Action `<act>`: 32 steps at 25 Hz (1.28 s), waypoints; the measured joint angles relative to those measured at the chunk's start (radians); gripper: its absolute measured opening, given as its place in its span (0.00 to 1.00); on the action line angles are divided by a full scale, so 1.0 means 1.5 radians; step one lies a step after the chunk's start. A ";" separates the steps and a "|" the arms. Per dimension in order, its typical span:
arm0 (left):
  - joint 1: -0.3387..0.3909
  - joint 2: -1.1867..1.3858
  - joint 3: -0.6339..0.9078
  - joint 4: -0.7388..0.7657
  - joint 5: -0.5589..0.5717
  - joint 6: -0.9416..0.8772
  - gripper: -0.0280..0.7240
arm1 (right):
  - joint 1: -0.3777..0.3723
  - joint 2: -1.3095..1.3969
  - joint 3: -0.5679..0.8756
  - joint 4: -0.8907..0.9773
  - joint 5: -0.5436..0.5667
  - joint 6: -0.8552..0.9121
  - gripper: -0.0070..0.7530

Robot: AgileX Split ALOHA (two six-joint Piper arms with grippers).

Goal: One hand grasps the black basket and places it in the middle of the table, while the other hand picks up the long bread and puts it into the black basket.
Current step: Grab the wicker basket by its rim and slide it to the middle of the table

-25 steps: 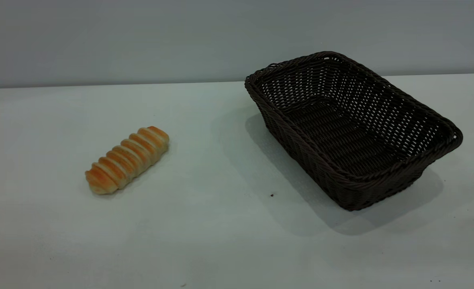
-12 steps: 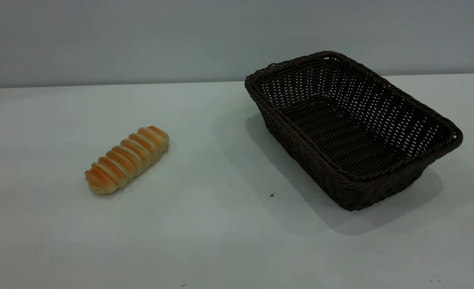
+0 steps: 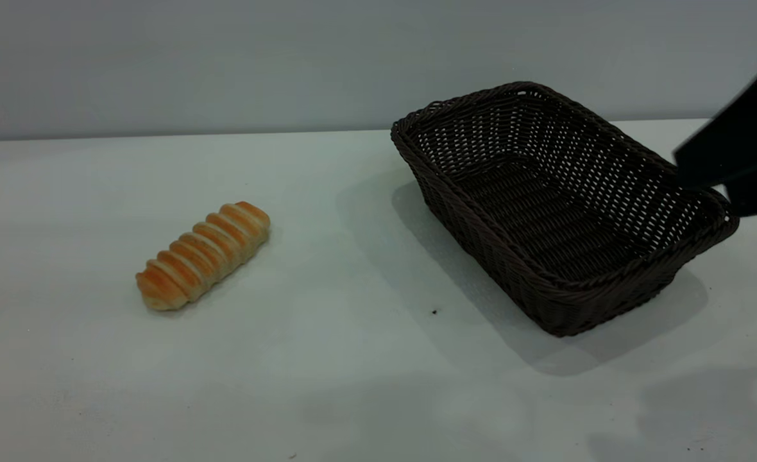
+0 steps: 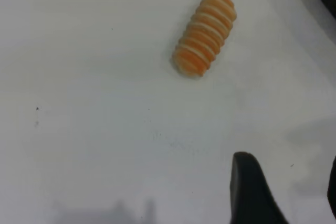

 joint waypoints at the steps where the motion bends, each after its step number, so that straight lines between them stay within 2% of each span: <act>1: 0.000 0.000 0.000 0.000 0.000 0.000 0.56 | 0.001 0.021 -0.003 0.011 -0.022 -0.005 0.71; 8: 0.000 0.000 0.000 0.001 -0.005 0.000 0.56 | 0.045 0.179 -0.068 0.045 -0.181 0.071 0.71; 15: 0.000 0.000 0.000 0.012 -0.005 0.000 0.56 | 0.050 0.298 -0.080 0.055 -0.301 0.182 0.71; 24: 0.000 0.000 0.000 0.014 -0.005 0.000 0.56 | 0.050 0.334 -0.084 0.106 -0.377 0.218 0.71; 32: 0.000 0.000 0.000 0.014 -0.005 0.000 0.56 | 0.050 0.445 -0.165 0.156 -0.367 0.218 0.69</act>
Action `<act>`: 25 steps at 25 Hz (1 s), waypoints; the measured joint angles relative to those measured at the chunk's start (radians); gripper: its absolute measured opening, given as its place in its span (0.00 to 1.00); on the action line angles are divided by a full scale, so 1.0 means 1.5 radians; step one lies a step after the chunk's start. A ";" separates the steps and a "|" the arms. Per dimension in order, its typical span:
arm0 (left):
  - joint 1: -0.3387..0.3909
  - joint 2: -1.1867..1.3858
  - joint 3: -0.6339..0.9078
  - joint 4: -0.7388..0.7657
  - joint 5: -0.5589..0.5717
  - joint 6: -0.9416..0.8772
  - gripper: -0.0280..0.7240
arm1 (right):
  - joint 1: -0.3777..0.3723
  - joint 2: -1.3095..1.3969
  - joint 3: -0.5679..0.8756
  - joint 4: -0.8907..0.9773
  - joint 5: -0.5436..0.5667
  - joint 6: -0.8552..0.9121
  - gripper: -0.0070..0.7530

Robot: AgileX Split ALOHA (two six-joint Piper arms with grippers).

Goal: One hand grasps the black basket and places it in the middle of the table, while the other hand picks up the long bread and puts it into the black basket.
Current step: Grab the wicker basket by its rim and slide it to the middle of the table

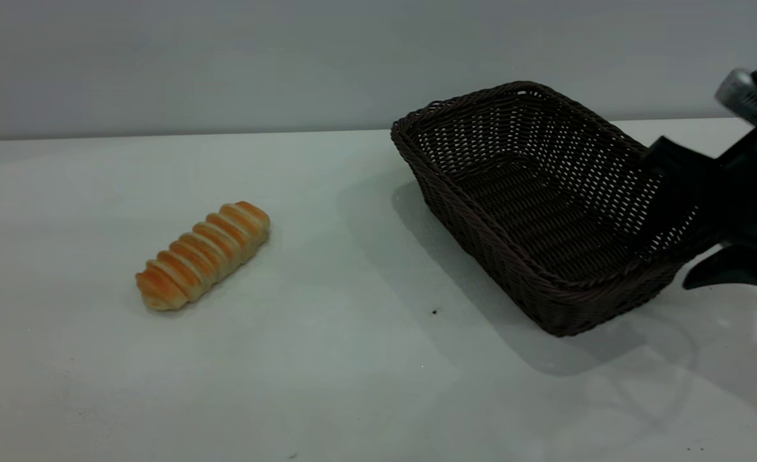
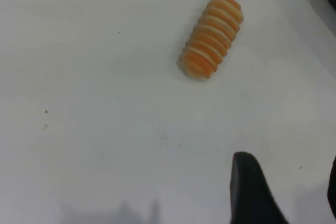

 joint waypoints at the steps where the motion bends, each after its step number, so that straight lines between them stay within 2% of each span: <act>1: 0.000 0.000 0.000 0.000 0.000 0.000 0.56 | 0.000 0.015 -0.006 0.011 -0.003 0.001 0.66; 3: 0.000 0.000 0.000 0.000 0.000 0.000 0.56 | 0.000 0.038 -0.013 0.036 -0.018 0.003 0.55; 7: 0.000 0.000 0.000 0.000 0.003 0.000 0.56 | 0.000 0.044 -0.017 0.065 -0.045 0.012 0.20; 8: 0.000 0.000 0.000 0.000 0.004 0.000 0.56 | 0.000 0.039 -0.018 0.065 -0.048 0.006 0.15; 15: 0.000 0.000 0.000 0.000 0.006 0.000 0.56 | 0.000 -0.027 -0.018 0.007 -0.044 -0.148 0.13; 19: 0.000 0.000 0.000 0.000 0.006 0.000 0.56 | 0.000 -0.019 -0.054 -0.080 0.065 -0.202 0.13; 22: 0.000 0.000 0.000 0.000 0.006 0.000 0.56 | 0.001 0.016 -0.100 -0.138 0.160 -0.192 0.13; 25: 0.000 0.000 0.000 0.000 0.006 0.000 0.56 | 0.004 0.052 -0.141 -0.180 0.215 -0.159 0.13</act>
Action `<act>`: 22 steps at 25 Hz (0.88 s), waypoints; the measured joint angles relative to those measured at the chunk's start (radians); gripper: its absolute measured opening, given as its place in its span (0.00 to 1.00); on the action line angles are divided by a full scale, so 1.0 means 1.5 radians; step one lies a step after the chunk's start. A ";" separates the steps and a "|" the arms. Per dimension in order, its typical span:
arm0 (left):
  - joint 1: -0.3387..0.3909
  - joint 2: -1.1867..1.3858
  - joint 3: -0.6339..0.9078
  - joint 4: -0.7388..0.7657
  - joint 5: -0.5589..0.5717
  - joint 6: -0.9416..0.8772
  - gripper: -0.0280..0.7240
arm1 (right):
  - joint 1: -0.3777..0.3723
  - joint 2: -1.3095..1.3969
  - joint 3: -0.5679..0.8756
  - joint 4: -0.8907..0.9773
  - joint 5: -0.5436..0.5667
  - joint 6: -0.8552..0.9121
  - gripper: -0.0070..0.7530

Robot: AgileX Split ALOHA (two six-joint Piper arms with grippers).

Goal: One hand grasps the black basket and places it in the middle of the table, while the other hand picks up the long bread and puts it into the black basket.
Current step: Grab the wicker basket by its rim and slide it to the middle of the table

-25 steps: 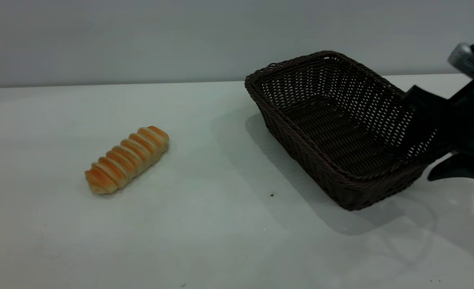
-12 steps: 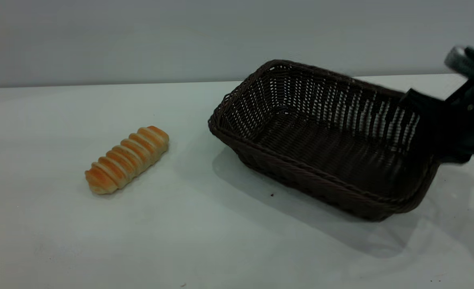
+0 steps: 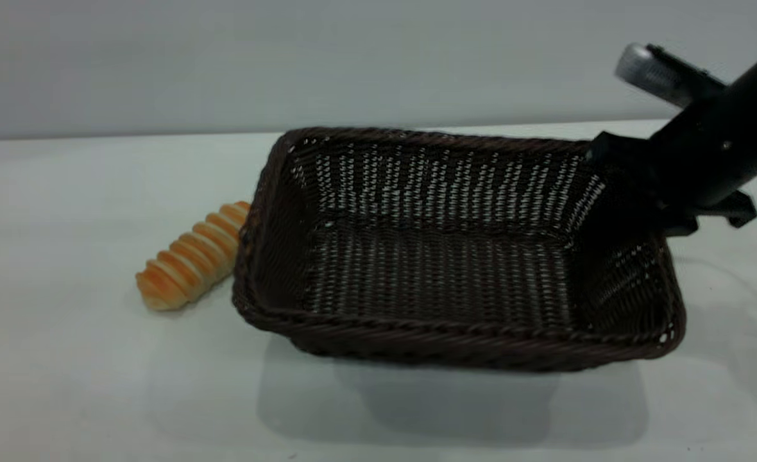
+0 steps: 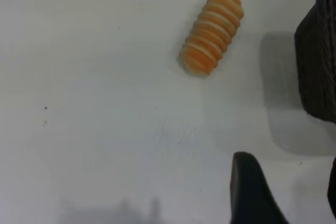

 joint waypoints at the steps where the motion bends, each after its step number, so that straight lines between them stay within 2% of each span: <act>1: 0.000 0.000 0.000 0.000 0.000 0.000 0.56 | 0.004 0.010 -0.010 -0.009 0.006 0.009 0.13; 9: 0.000 0.000 0.000 0.000 0.001 0.001 0.56 | 0.062 0.075 -0.089 -0.046 0.016 0.072 0.13; 13: 0.000 0.000 0.000 0.000 0.004 0.001 0.56 | 0.071 0.083 -0.109 -0.045 0.017 0.095 0.16; 16: 0.000 0.000 0.000 0.001 0.004 0.001 0.56 | 0.070 0.083 -0.112 -0.045 0.016 0.104 0.27; 22: 0.000 0.000 0.000 0.001 0.004 0.001 0.56 | 0.068 0.083 -0.114 -0.045 0.054 0.112 0.64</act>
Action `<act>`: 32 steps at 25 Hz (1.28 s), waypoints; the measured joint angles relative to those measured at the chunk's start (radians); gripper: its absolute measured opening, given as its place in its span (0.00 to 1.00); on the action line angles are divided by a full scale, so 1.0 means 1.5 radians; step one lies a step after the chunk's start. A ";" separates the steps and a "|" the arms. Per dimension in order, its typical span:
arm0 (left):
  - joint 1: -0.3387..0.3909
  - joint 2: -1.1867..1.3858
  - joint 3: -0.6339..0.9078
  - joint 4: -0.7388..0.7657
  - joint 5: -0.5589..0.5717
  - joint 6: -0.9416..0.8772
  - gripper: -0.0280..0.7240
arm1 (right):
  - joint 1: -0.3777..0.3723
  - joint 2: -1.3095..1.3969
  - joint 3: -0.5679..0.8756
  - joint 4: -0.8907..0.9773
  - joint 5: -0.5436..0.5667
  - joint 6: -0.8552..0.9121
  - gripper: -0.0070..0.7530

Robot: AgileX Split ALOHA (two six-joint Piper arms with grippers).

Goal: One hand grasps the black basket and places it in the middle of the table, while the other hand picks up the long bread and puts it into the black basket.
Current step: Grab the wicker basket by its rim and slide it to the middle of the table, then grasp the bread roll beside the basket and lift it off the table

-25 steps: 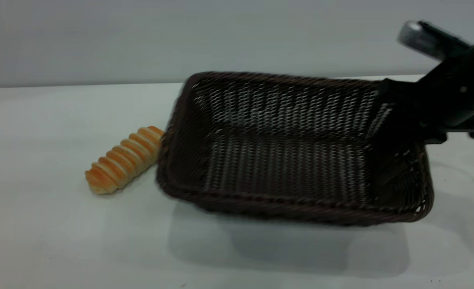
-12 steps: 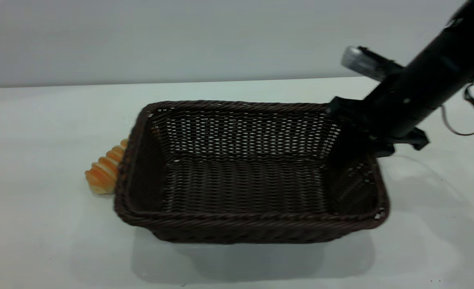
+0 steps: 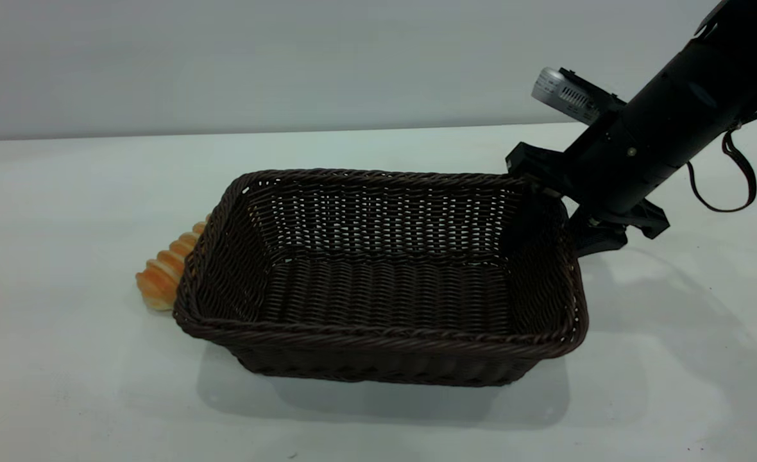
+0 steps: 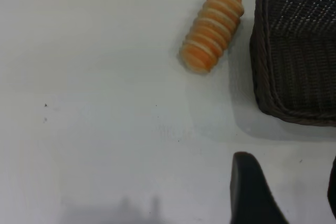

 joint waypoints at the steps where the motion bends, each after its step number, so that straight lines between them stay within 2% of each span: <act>1: 0.000 0.000 0.000 0.000 0.000 0.000 0.56 | -0.002 -0.001 0.000 0.000 0.009 0.001 0.67; 4: 0.000 0.000 0.000 0.006 0.002 0.000 0.56 | -0.023 -0.014 -0.001 -0.001 0.044 0.001 0.74; 10: 0.000 0.002 0.000 0.016 0.016 0.002 0.56 | -0.108 -0.082 -0.001 -0.025 0.152 0.001 0.75; 13: 0.000 0.020 0.000 0.017 0.017 0.023 0.56 | -0.133 -0.132 -0.001 -0.103 0.195 0.001 0.75; 16: 0.000 0.068 0.000 0.017 0.016 0.032 0.56 | -0.132 -0.192 -0.001 -0.206 0.225 0.025 0.75; 20: 0.000 0.187 -0.020 0.017 0.014 0.047 0.56 | -0.095 -0.275 -0.001 -0.341 0.264 0.103 0.75; 25: 0.000 0.386 -0.121 0.008 0.001 0.144 0.56 | -0.002 -0.345 0.009 -0.469 0.296 0.199 0.75; 29: 0.000 0.538 -0.216 -0.029 -0.026 0.263 0.56 | 0.064 -0.376 0.029 -0.502 0.294 0.238 0.75; 32: 0.000 0.655 -0.262 -0.062 -0.056 0.378 0.56 | 0.095 -0.384 0.046 -0.504 0.290 0.243 0.75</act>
